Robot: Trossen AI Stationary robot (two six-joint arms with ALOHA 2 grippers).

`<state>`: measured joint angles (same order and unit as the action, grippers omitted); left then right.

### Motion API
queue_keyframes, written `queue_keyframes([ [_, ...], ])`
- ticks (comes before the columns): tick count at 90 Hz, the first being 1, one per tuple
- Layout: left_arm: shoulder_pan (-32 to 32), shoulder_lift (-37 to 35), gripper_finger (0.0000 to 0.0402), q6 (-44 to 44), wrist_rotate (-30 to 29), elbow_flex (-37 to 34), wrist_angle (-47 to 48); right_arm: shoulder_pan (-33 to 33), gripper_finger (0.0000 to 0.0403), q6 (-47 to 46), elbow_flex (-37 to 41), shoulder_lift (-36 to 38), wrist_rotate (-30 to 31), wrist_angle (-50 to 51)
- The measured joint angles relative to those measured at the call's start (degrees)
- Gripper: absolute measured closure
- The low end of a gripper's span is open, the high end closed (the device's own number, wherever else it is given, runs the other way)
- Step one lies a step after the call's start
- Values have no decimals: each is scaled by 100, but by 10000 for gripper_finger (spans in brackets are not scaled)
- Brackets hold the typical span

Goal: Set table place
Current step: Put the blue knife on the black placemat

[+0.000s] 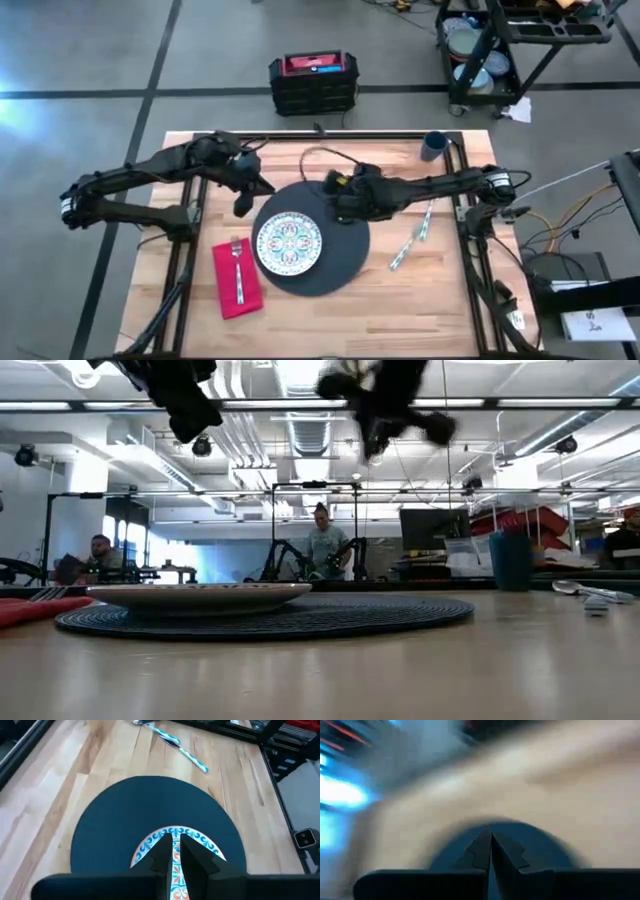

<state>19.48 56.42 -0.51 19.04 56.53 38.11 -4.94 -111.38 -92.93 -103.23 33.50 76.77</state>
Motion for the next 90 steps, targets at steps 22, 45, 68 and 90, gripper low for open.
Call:
queue_keyframes([
  [22,-182,105,381,20,11,-106,48,-788,403,-199,697,19,-1179,426],
  [45,-285,467,381,-89,6,-173,17,-1166,403,-615,2033,-211,-1584,-1306],
  [68,-341,780,381,-451,5,-173,-84,-1669,403,-975,2466,-198,-1874,-1214],
  [90,-384,1000,381,-534,3,-173,-201,-2156,403,-1142,2929,-211,-2258,-1523],
])
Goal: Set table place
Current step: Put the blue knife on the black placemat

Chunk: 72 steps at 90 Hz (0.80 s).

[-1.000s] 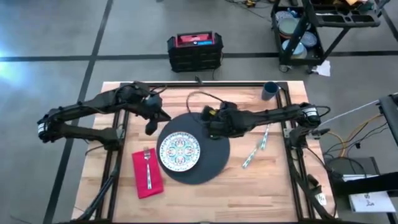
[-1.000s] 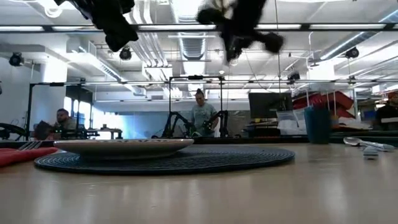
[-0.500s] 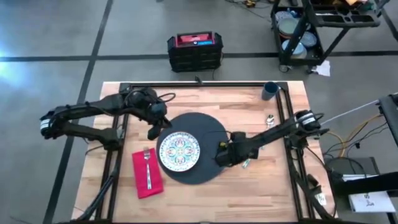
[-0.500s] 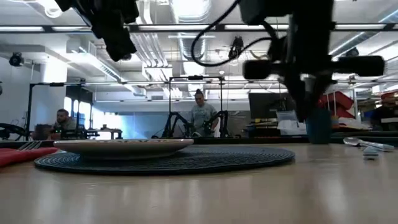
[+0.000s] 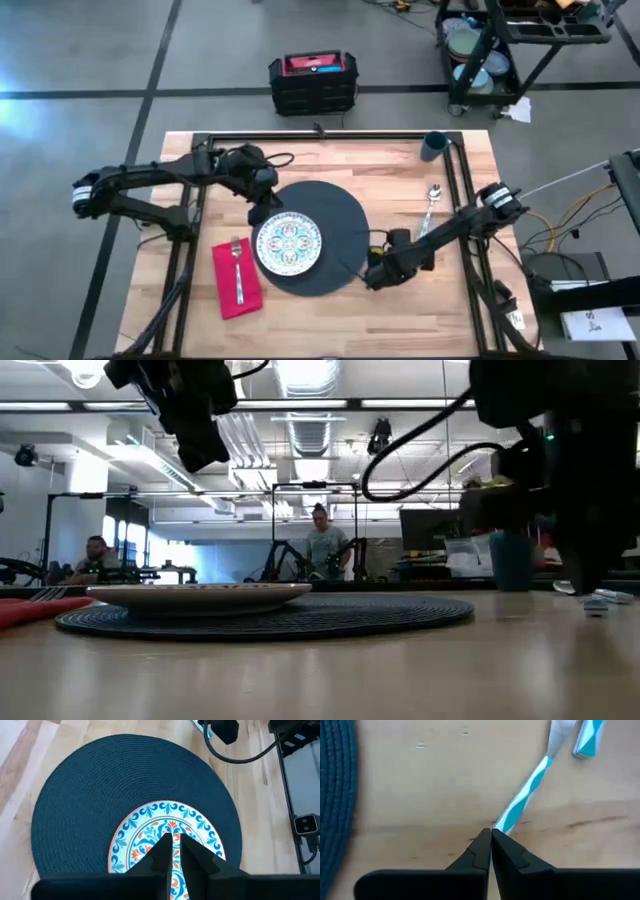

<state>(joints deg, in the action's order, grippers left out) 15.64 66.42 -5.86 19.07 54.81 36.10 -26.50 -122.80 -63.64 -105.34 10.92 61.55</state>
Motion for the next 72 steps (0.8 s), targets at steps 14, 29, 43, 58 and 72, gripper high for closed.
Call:
queue_keyframes([
  [14,-2,114,381,-108,-2,0,-33,-388,403,-402,239,6,-101,-341],
  [29,-17,199,381,-301,-3,-6,-117,-812,403,-865,267,45,-194,-277],
  [43,-35,211,381,-397,-11,-7,-218,-955,403,-836,-294,107,-19,247],
  [58,-35,211,381,-491,-22,-7,-338,-988,403,-515,-1573,119,233,1940],
  [72,-35,227,381,-599,-26,-7,-457,-975,403,-2,-2651,276,505,2731],
])
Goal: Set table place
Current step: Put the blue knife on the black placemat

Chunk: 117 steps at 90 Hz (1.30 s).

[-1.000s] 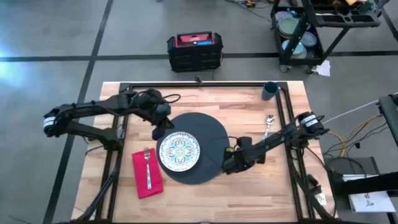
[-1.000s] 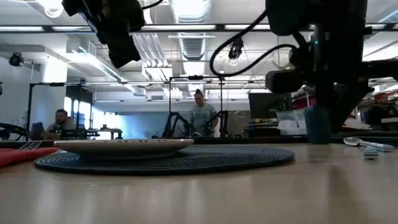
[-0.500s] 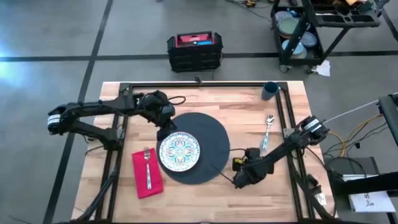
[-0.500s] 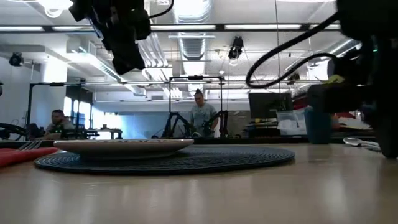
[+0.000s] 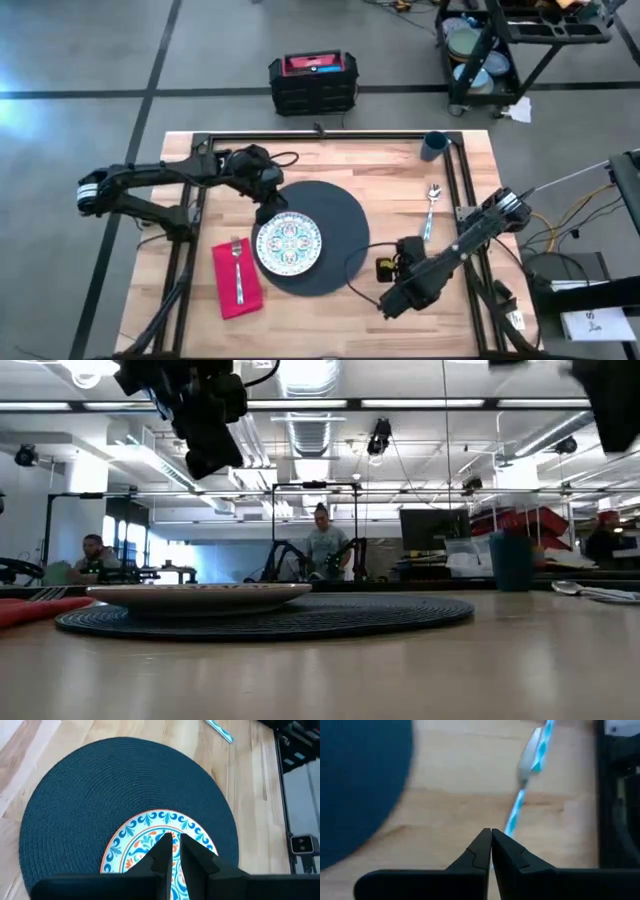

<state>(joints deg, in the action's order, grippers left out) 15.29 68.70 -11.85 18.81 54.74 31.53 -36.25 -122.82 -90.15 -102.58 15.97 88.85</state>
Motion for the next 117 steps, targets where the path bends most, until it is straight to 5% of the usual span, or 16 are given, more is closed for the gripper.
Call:
queue_keyframes([
  [26,-26,5,381,-119,-33,-11,-100,-112,403,362,-1084,731,1754,98],
  [46,-31,5,381,-179,-39,-13,-121,331,403,531,-395,878,711,106],
  [67,-31,4,381,-149,-39,-13,-128,463,403,-756,1454,740,-589,-659],
  [83,-31,3,381,131,-34,-13,-121,475,403,-706,2386,726,-740,-2102],
  [97,-31,3,381,226,-28,-13,-191,629,393,-817,2843,566,-1434,-2127],
  [117,-31,3,381,233,-24,-13,-193,627,343,-727,2885,576,-1291,-2149],
])
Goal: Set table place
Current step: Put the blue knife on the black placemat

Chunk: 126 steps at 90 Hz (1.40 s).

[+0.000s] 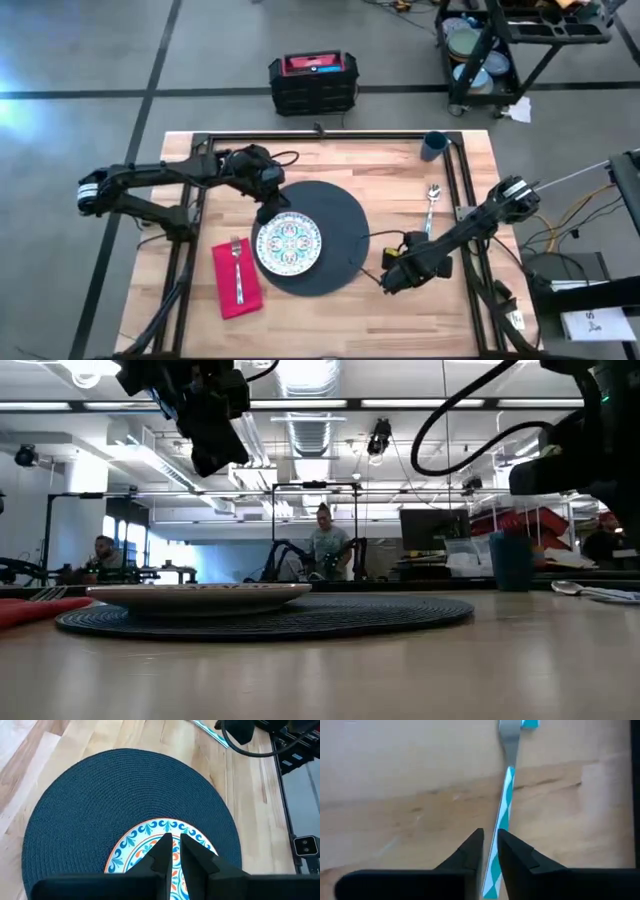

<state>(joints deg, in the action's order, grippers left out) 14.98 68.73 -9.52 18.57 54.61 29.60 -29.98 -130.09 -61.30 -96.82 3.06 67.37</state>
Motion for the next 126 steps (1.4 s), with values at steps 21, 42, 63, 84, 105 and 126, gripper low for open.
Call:
queue_keyframes([
  [21,0,0,381,0,0,0,-2,2,264,-49,306,0,-84,-45],
  [42,0,0,381,0,2,0,-2,2,257,-89,779,0,-206,-752],
  [63,0,0,381,0,2,-2,-6,7,300,-128,1140,33,-243,-1384],
  [84,0,-2,381,0,4,-2,-4,9,387,-95,1167,30,-204,-1400],
  [105,0,-4,381,-18,4,-2,-6,-13,398,-60,939,75,-125,-794],
  [126,0,-2,381,-20,-2,-2,-164,1,399,264,-27,302,1099,-224],
])
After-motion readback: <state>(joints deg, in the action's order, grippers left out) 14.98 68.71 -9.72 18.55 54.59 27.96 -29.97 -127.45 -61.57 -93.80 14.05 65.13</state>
